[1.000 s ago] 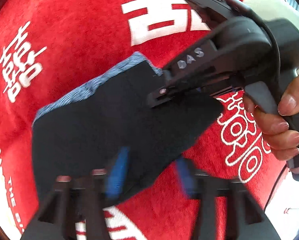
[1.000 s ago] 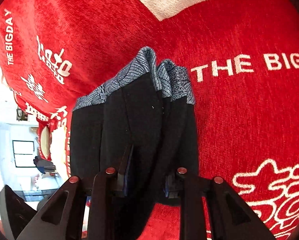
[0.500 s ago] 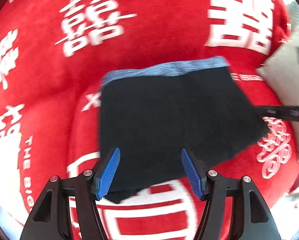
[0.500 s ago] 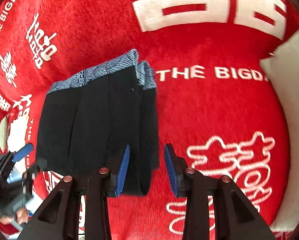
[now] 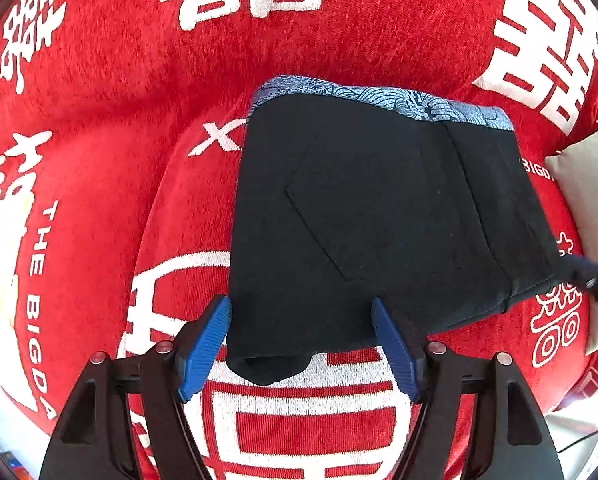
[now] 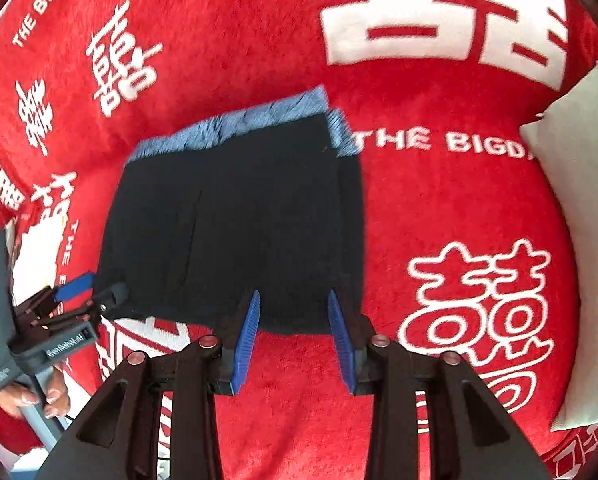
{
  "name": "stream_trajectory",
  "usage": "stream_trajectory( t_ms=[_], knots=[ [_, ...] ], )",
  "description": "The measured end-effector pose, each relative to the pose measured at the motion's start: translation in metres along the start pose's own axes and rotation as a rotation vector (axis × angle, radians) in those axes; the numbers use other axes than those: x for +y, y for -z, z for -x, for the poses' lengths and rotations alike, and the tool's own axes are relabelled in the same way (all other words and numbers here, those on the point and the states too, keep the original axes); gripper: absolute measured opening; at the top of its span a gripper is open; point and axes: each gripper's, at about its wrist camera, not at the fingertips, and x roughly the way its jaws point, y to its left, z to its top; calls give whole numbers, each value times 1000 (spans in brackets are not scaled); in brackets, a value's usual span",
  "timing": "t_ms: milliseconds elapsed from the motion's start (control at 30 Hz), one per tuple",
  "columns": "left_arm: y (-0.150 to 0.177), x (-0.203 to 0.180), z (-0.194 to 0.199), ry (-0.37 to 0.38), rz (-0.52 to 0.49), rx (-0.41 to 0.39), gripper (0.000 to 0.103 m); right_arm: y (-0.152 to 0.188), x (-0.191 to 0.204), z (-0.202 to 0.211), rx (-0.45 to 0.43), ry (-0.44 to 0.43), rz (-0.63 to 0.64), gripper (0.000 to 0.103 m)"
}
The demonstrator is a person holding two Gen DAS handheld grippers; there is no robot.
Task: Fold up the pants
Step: 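Open the left gripper and press the folded trouser bundle flat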
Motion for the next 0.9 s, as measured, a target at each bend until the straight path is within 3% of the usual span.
stream_trajectory(
  t_ms=[267, 767, 833, 900],
  knots=[
    [-4, 18, 5, 23, 55, 23, 73, 9, 0, -29, 51, 34, -15, 39],
    [-11, 39, -12, 43, 139, 56, 74, 14, 1, -47, 84, 50, -40, 44],
    [-11, 40, -12, 28, 131, 56, 83, 14, 1, -49, 89, 55, -41, 47],
    [-11, 41, -13, 19, 124, 57, 84, 14, 1, -50, 91, 56, -50, 50]
  ],
)
